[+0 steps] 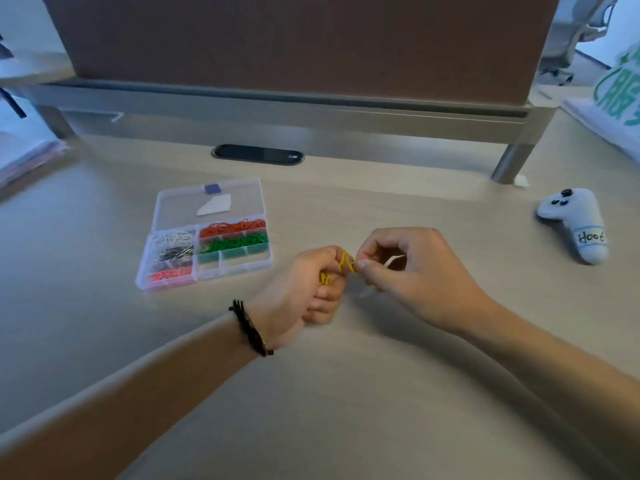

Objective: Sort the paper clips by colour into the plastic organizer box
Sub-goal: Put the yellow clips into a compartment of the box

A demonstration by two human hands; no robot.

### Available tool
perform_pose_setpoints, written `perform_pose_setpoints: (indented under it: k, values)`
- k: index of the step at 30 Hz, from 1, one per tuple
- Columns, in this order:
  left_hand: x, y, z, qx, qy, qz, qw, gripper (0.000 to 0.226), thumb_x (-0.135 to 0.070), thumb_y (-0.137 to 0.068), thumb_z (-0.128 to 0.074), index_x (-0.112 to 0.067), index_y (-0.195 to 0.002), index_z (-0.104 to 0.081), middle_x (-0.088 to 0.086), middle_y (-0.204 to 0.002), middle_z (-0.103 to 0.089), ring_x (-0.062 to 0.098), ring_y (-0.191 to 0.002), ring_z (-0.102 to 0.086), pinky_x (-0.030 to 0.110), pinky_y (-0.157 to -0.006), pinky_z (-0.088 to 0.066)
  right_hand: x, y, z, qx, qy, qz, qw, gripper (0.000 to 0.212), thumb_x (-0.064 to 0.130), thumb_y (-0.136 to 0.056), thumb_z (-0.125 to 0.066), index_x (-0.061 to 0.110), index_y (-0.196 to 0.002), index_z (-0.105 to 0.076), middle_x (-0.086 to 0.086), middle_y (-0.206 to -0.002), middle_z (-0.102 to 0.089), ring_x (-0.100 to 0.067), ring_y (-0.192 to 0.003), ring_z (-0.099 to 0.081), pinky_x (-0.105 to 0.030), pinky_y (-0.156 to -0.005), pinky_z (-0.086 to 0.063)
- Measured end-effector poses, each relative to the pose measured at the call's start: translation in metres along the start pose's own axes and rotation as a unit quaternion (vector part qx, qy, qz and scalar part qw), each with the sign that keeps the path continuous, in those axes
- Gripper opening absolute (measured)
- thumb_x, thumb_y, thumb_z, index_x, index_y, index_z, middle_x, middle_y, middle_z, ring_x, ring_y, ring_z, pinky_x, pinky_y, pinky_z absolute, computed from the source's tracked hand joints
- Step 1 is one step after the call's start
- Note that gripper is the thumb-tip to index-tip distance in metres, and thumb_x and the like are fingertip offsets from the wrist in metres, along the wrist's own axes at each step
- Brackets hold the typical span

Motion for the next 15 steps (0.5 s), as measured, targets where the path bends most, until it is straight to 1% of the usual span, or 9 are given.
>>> perform_pose_setpoints:
  k: [2,5,7,9,10,12,13,15]
  values:
    - [-0.006,0.001,0.006,0.005,0.092,0.026,0.995,0.03,-0.023,-0.093,-0.034,-0.021,-0.065,-0.044,-0.003,-0.052,-0.023,0.007,-0.04,-0.017,0.015,-0.04,-0.006,0.008,-0.016,-0.012,-0.001,-0.003,0.016,1.0,0.014,0.011,-0.084,-0.073,0.016,-0.071,-0.07,0.001,-0.065,-0.067,-0.016,-0.062,-0.061,-0.027,-0.06,-0.05]
    - [-0.012,0.001,0.023,-0.03,0.166,0.013,0.986,0.031,-0.032,-0.092,-0.036,-0.018,-0.066,-0.043,-0.002,-0.055,-0.029,0.009,-0.044,-0.021,0.022,-0.043,-0.007,0.024,-0.037,-0.026,0.018,-0.015,0.037,0.999,0.016,0.021,-0.085,-0.075,0.016,-0.071,-0.071,0.0,-0.065,-0.067,-0.018,-0.063,-0.062,-0.03,-0.061,-0.051]
    - [-0.019,0.001,0.037,-0.052,0.219,-0.004,0.974,0.035,-0.034,-0.094,-0.038,-0.016,-0.064,-0.043,-0.001,-0.056,-0.034,0.01,-0.045,-0.025,0.022,-0.041,-0.011,0.029,-0.05,-0.031,0.013,-0.038,0.034,0.999,0.02,0.023,-0.089,-0.072,0.016,-0.071,-0.071,0.0,-0.065,-0.068,-0.019,-0.064,-0.063,-0.036,-0.064,-0.054]
    - [-0.034,0.001,0.057,-0.075,0.294,-0.034,0.952,0.039,-0.03,-0.095,-0.038,-0.018,-0.058,-0.039,-0.002,-0.057,-0.036,0.009,-0.044,-0.026,0.02,-0.037,-0.014,0.025,-0.066,-0.036,-0.006,-0.055,0.012,0.998,0.022,0.022,-0.092,-0.068,0.014,-0.072,-0.071,-0.001,-0.064,-0.068,-0.022,-0.064,-0.064,-0.043,-0.067,-0.055]
    - [-0.042,0.002,0.068,-0.095,0.322,-0.057,0.94,0.042,-0.028,-0.095,-0.037,-0.019,-0.054,-0.036,-0.001,-0.057,-0.038,0.009,-0.043,-0.027,0.019,-0.036,-0.015,0.02,-0.074,-0.04,-0.005,-0.053,-0.001,0.999,0.02,0.02,-0.092,-0.067,0.014,-0.073,-0.072,-0.001,-0.064,-0.068,-0.021,-0.064,-0.064,-0.045,-0.068,-0.055]
    - [-0.055,0.001,0.088,-0.145,0.334,-0.108,0.925,0.048,-0.025,-0.096,-0.036,-0.02,-0.049,-0.033,-0.001,-0.056,-0.043,0.009,-0.041,-0.031,0.018,-0.034,-0.015,0.013,-0.085,-0.054,0.029,-0.022,-0.016,0.999,0.012,0.014,-0.088,-0.065,0.018,-0.08,-0.074,0.003,-0.065,-0.068,-0.019,-0.065,-0.065,-0.045,-0.07,-0.056]
    - [-0.058,0.0,0.096,-0.166,0.325,-0.126,0.922,0.049,-0.025,-0.097,-0.036,-0.02,-0.048,-0.032,-0.001,-0.054,-0.042,0.009,-0.041,-0.032,0.018,-0.034,-0.015,0.01,-0.089,-0.062,0.053,-0.006,-0.019,0.998,0.014,0.012,-0.085,-0.063,0.02,-0.084,-0.074,0.005,-0.066,-0.068,-0.017,-0.066,-0.065,-0.043,-0.072,-0.057]
    - [-0.058,-0.003,0.105,-0.185,0.304,-0.144,0.923,0.049,-0.026,-0.097,-0.036,-0.022,-0.048,-0.031,-0.004,-0.049,-0.033,0.009,-0.039,-0.028,0.019,-0.034,-0.015,0.008,-0.091,-0.077,0.087,0.011,-0.022,0.996,0.019,0.009,-0.081,-0.061,0.023,-0.087,-0.074,0.006,-0.067,-0.068,-0.016,-0.067,-0.065,-0.039,-0.075,-0.057]
Point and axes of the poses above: each hand's wrist, its own y-axis away from the middle knuckle, its own z-axis out of the back of the hand, x = y × z, the point moved 2 cm from there along -y, towards the middle knuckle
